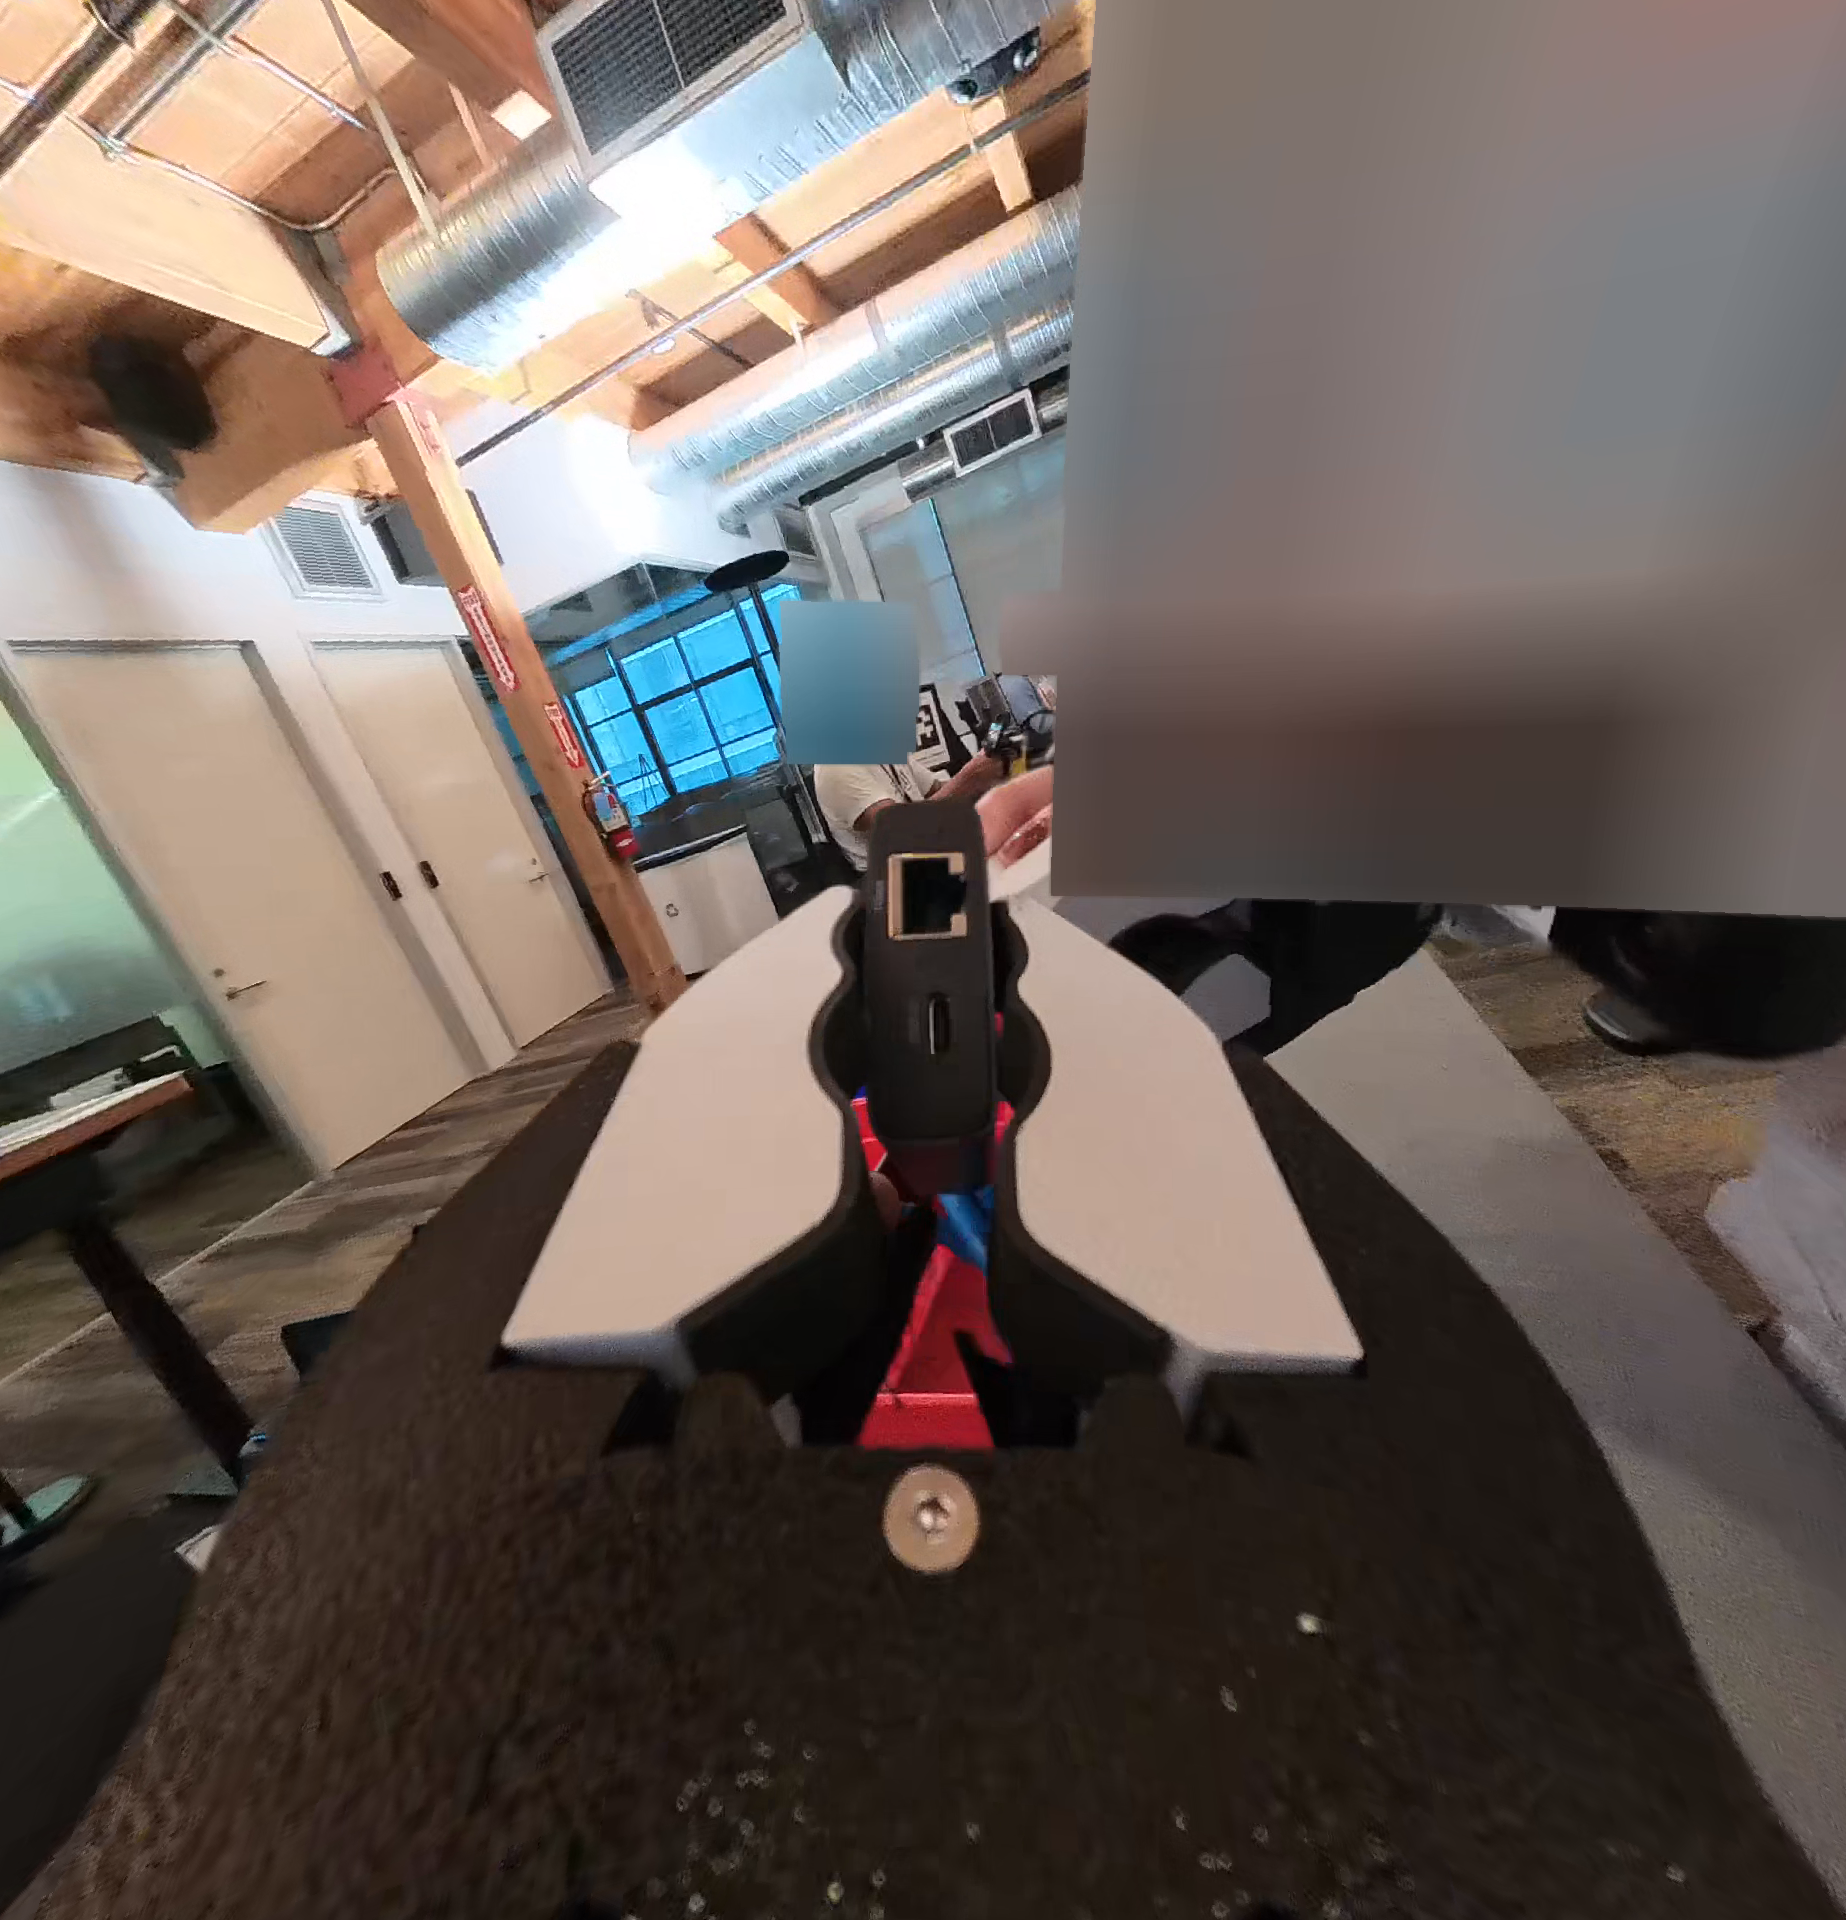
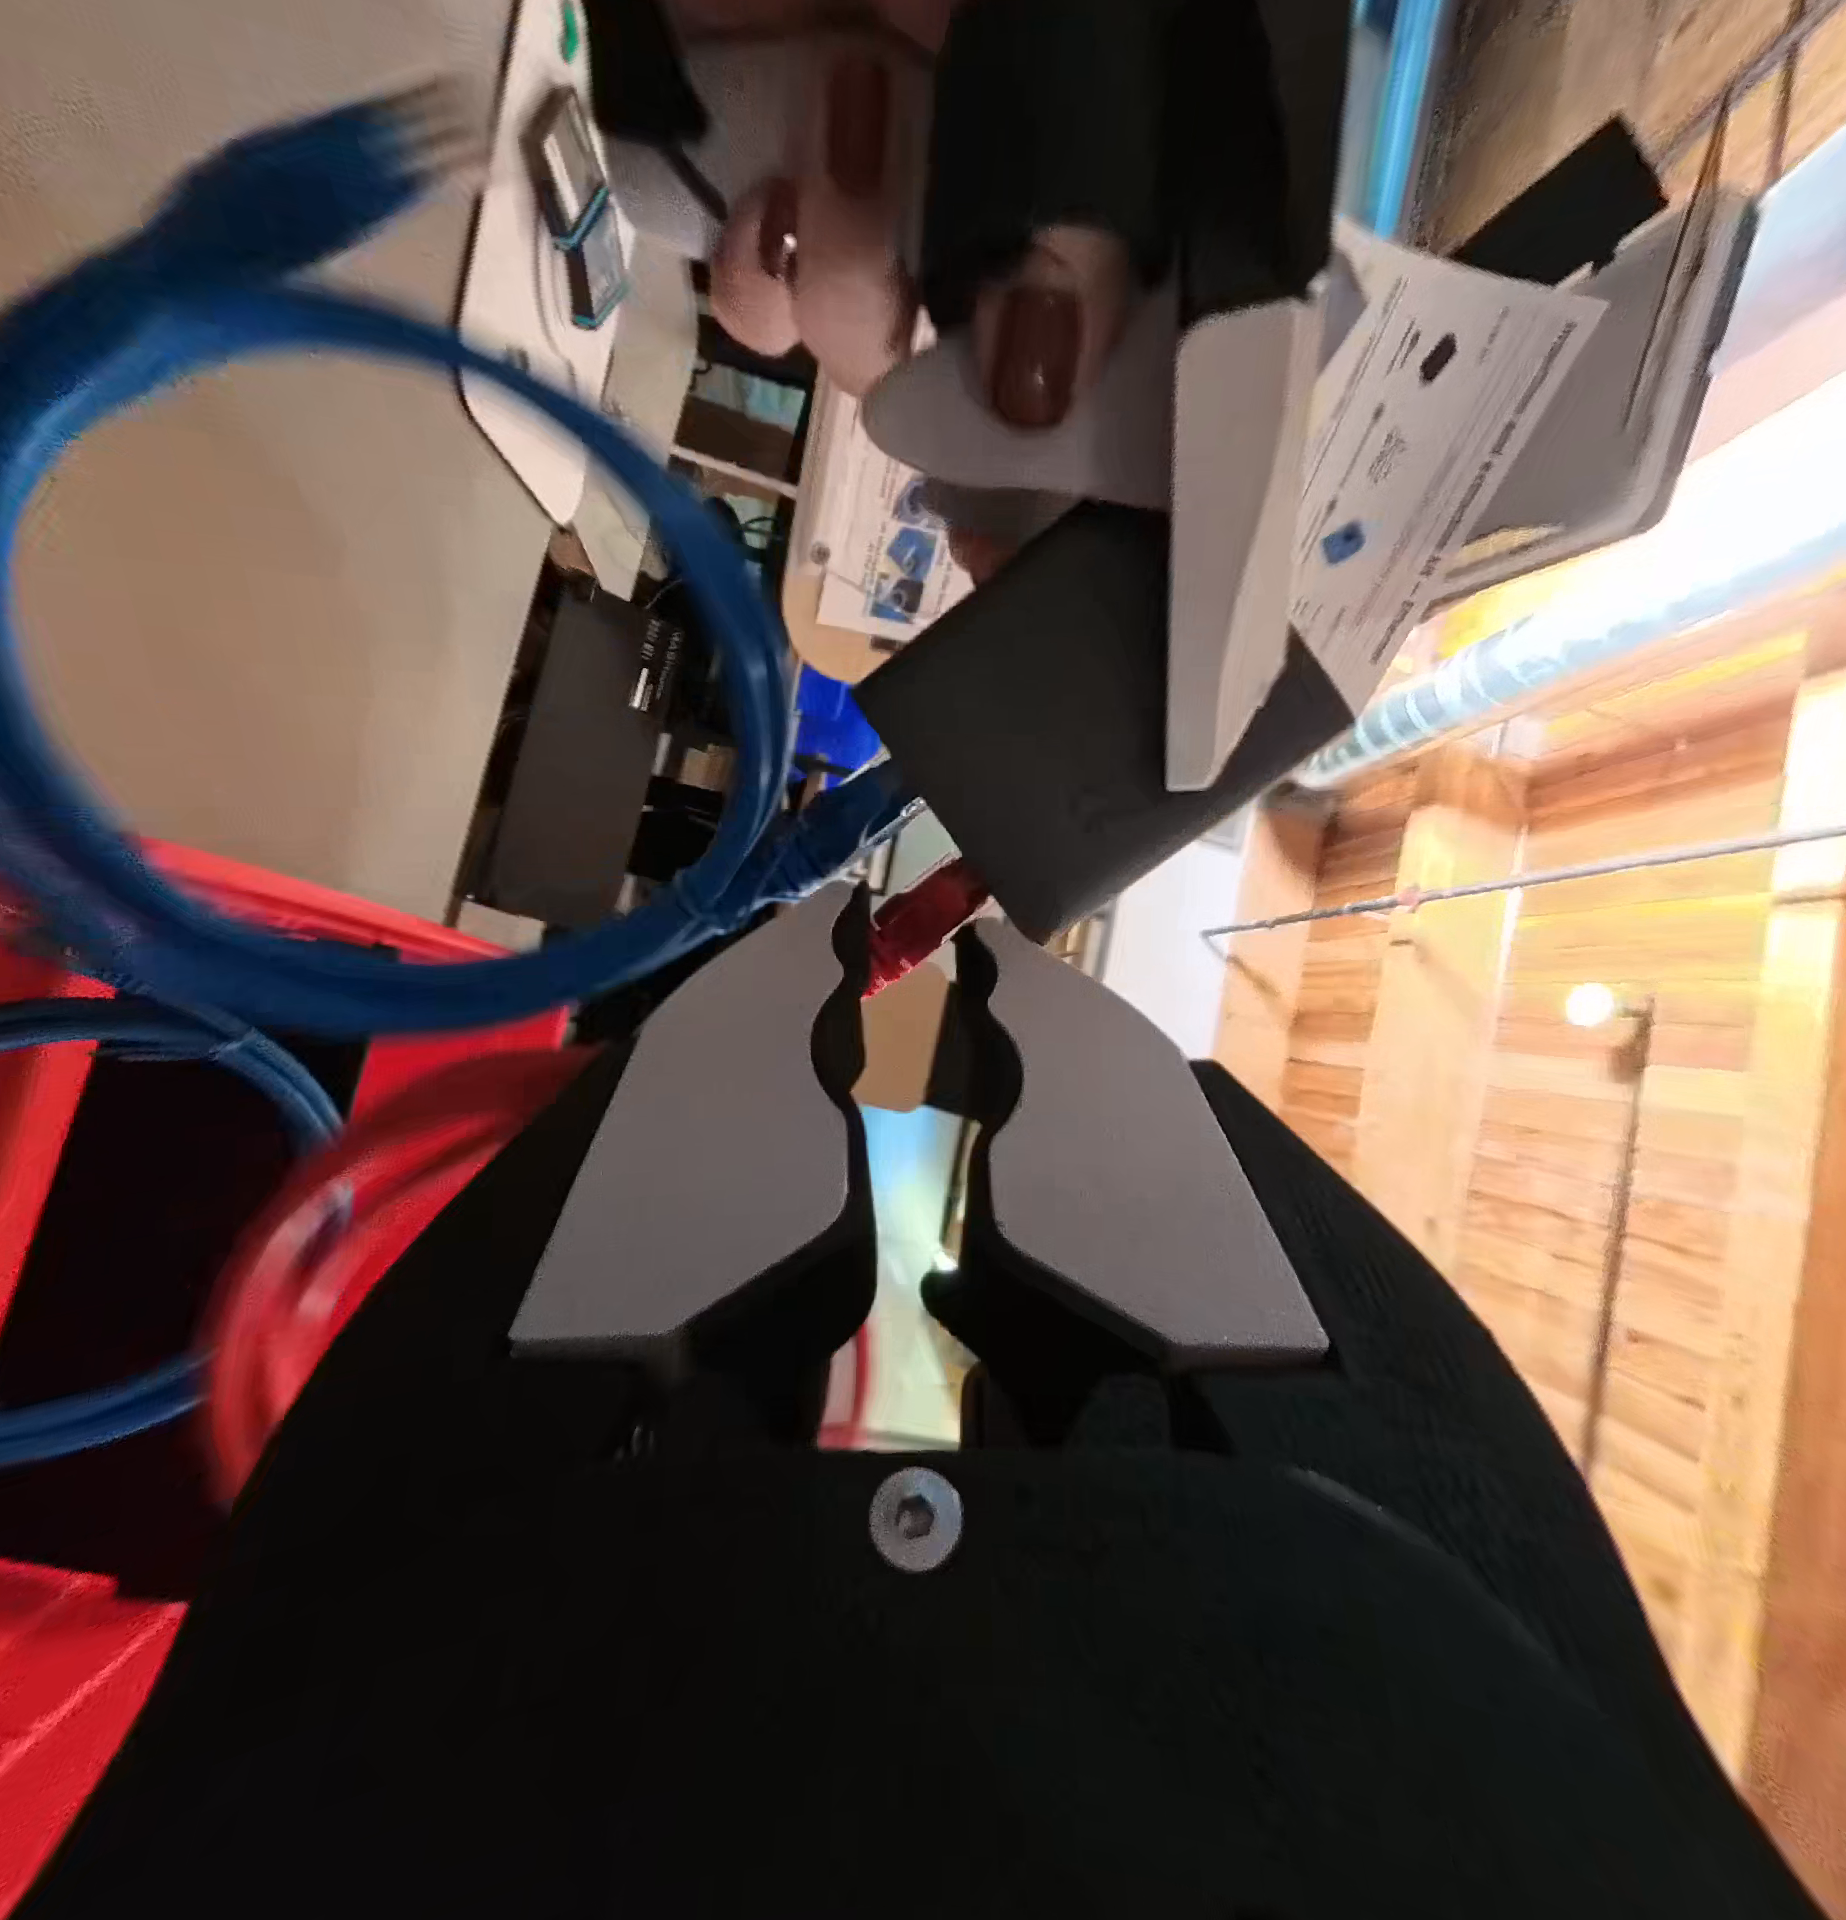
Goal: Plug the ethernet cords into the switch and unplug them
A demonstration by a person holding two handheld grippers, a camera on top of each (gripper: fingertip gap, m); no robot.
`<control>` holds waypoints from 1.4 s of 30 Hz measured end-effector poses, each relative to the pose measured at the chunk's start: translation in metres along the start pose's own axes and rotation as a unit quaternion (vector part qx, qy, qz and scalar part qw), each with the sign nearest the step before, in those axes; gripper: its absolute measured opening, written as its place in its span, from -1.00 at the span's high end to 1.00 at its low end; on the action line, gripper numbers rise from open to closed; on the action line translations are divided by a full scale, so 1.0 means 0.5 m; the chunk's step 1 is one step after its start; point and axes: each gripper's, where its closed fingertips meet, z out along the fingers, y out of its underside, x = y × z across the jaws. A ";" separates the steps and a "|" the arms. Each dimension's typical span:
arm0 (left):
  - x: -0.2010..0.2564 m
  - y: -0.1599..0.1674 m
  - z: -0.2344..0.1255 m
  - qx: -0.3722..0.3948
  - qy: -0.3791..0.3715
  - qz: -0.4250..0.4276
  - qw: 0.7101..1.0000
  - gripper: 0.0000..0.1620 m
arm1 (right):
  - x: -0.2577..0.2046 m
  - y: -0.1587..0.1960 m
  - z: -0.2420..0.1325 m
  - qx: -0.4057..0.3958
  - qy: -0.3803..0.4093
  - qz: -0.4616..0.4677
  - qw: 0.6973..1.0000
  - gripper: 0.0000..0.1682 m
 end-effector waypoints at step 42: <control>-0.052 -0.012 -0.101 -0.178 -0.011 0.172 0.969 0.74 | 0.080 -0.100 0.081 0.287 -0.091 0.510 0.806 0.74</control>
